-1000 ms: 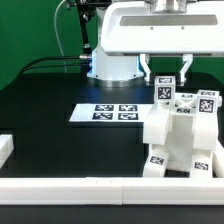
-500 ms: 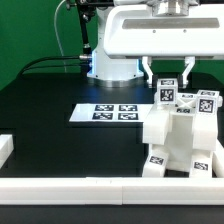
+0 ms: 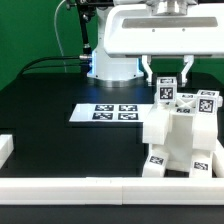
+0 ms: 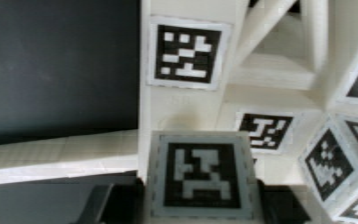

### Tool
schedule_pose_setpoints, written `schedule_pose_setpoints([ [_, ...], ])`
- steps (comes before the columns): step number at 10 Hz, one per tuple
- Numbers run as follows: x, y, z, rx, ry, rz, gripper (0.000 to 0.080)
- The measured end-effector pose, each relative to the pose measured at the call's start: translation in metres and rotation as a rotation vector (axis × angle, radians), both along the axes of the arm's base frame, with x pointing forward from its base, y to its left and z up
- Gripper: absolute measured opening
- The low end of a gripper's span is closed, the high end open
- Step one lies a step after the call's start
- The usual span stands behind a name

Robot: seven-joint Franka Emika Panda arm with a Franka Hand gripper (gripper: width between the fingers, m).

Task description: Assemble chair

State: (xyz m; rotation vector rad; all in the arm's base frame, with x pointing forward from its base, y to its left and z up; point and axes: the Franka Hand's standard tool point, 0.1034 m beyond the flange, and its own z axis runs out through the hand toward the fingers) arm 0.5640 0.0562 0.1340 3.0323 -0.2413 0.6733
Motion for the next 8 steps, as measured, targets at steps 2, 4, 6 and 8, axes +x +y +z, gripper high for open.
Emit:
schedule_pose_setpoints([
  [2, 0.0009, -0.0015, -0.0005, -0.008, -0.011, 0.012, 0.0284],
  [4, 0.0031, -0.0045, -0.0012, -0.018, -0.025, 0.02, 0.0284],
  [6, 0.0055, -0.0072, -0.0014, -0.027, -0.044, 0.026, 0.0284],
  [8, 0.007, -0.009, -0.0017, -0.031, -0.061, 0.026, 0.0284],
])
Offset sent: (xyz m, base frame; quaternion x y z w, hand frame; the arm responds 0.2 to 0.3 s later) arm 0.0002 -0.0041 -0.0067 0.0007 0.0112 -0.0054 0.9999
